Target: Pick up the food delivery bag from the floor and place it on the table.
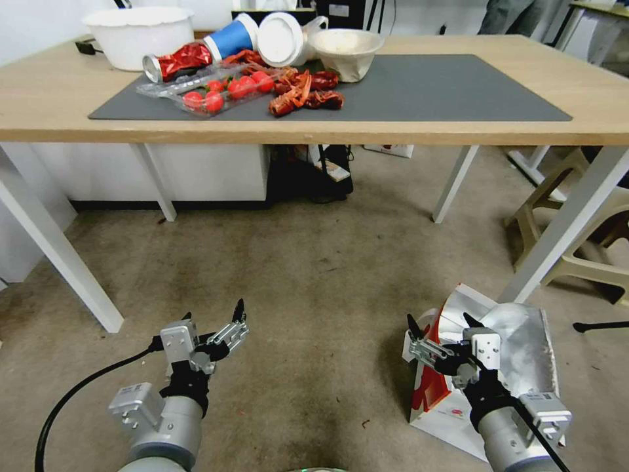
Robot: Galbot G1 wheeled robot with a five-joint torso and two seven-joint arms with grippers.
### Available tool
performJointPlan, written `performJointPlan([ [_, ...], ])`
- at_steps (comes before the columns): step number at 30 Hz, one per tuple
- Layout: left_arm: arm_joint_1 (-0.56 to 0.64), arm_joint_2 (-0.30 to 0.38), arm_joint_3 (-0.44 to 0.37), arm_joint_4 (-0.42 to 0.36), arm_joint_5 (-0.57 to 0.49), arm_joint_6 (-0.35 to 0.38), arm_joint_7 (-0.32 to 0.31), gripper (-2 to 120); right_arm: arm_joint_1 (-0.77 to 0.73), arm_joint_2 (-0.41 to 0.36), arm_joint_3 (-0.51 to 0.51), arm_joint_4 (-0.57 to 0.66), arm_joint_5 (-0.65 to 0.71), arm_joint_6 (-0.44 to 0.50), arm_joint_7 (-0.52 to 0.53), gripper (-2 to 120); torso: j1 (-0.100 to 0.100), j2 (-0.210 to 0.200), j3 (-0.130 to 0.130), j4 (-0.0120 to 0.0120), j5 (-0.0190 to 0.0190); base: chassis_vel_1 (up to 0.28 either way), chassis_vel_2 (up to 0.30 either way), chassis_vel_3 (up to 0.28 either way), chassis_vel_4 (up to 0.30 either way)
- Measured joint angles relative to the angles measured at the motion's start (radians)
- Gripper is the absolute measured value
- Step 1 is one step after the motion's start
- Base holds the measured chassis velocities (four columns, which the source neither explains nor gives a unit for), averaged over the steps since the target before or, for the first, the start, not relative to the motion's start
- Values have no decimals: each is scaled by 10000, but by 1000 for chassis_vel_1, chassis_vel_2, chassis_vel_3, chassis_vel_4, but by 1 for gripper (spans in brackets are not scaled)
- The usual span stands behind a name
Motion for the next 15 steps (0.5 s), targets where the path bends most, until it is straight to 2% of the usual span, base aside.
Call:
performJointPlan([
  [15,88,-27,101,39,161,-40,19,100,-56,-86,88,0,81,0,0,100,-25,-62,0,-1,0,0,0,0,0],
])
